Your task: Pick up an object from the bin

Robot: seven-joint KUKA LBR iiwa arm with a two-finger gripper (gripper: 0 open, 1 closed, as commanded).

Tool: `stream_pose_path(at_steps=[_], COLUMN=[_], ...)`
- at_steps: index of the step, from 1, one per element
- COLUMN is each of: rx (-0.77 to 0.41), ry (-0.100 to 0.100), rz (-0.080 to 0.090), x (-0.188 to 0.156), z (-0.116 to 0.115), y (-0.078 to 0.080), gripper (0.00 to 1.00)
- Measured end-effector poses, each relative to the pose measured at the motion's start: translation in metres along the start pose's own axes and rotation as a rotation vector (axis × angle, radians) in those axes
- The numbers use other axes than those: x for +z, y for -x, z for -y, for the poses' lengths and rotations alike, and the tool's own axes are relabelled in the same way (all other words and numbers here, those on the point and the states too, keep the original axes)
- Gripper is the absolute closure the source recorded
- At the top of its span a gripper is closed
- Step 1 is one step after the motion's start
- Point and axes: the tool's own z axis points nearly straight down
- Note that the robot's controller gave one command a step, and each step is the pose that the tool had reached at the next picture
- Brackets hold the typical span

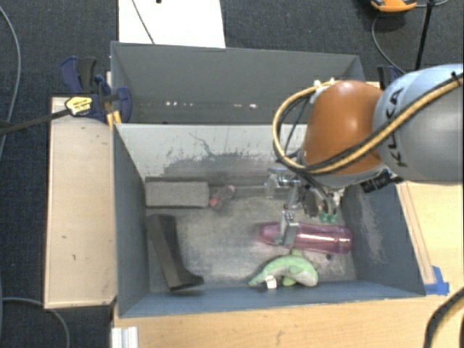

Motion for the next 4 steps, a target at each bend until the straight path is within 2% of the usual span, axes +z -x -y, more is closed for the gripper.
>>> stream_pose_path(at_steps=[1,2,3,4], rx=[-0.012,-0.030,-0.146,-0.143], ry=[0.001,-0.005,0.002,0.002], rz=[0.002,0.002,0.006,0.006], x=[0.034,0.075,0.087,0.087], z=[0.040,0.058,0.067,0.067], y=[0.004,-0.014,0.010,0.010], gripper=[0.00,0.00,1.00,1.00])
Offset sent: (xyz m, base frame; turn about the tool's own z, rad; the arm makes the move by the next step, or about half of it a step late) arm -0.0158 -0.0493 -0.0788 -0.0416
